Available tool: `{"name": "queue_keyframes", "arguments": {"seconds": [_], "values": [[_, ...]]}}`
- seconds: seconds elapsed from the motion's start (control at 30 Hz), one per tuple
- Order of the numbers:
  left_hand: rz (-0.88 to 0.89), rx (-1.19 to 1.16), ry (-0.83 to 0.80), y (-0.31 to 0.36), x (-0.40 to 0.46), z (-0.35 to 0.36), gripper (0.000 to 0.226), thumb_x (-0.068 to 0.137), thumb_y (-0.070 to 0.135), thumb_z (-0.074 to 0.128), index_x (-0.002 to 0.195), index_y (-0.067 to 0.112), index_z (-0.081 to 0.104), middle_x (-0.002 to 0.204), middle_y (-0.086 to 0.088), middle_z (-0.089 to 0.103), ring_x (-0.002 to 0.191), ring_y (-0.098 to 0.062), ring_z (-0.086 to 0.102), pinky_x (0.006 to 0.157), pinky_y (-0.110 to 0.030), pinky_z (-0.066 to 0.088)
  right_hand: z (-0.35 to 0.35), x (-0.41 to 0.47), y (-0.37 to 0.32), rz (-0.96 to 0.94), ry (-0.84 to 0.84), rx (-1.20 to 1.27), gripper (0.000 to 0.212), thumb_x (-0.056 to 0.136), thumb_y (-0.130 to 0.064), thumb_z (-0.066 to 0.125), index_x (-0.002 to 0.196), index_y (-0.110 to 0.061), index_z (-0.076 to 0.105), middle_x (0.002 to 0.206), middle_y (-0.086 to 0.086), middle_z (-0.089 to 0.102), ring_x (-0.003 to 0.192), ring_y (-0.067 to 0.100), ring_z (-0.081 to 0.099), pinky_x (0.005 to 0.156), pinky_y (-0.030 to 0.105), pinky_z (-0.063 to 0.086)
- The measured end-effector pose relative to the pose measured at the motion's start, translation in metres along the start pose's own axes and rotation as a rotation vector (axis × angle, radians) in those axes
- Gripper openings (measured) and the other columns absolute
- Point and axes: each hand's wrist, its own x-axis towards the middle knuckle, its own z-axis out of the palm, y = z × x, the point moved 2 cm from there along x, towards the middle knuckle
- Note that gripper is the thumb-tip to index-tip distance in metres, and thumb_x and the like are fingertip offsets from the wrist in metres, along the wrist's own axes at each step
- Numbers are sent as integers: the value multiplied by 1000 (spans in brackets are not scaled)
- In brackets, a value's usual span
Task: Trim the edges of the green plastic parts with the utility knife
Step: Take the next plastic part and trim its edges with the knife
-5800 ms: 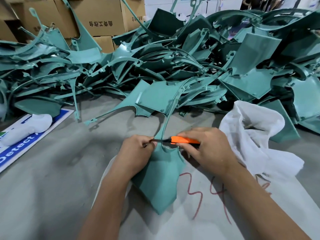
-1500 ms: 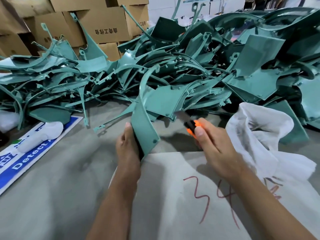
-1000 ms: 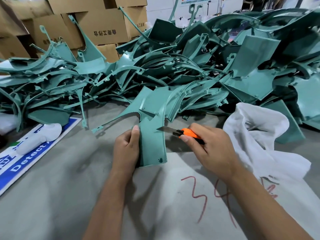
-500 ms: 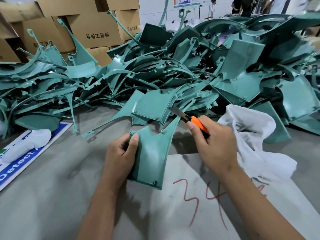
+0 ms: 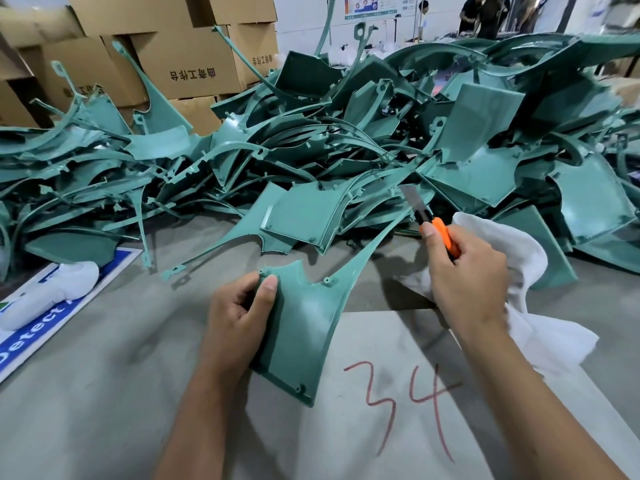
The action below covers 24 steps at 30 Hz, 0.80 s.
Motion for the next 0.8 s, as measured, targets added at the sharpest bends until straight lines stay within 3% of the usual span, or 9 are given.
{"name": "queue_keyframes", "arguments": {"seconds": [0.1,0.2,0.33,0.43,0.53,0.8], "values": [[-9,-1,17,4,-2,0,49,98,46,53,69,9,38,64,6,32,60,-13,31,53,-34,24,-5,4,7,70,70,-116,52,105,-53,53,72,-13,54,53,-2,50,51,9,44,50,27,23],[32,138,78,11,1,-2,49,94,47,53,66,10,36,61,7,30,57,-12,29,52,-35,26,-6,4,8,94,122,-61,51,107,-49,51,73,-10,53,56,2,52,57,15,51,52,26,28],[103,280,142,19,5,-4,51,92,49,51,64,8,35,59,9,27,55,-9,28,51,-33,28,0,-7,-15,-179,61,130,44,108,-35,55,69,-18,45,55,-7,40,51,14,39,48,23,24],[108,300,177,19,5,-6,51,92,48,51,64,8,35,58,8,26,55,-9,27,51,-31,27,9,-17,-28,-365,-36,209,38,108,-28,57,71,-22,45,56,-9,39,51,12,39,48,23,27],[97,317,190,18,5,-5,49,92,47,50,65,9,35,58,8,26,54,-9,28,50,-27,25,15,-26,-33,-422,-94,272,39,107,-28,57,71,-17,46,58,-8,41,52,11,41,49,31,30],[59,252,228,17,7,-3,52,92,48,46,67,5,35,59,8,27,54,-8,27,50,-26,22,20,-41,-43,-546,-211,290,38,106,-34,55,73,-20,42,62,-14,35,55,10,41,53,28,30]]}}
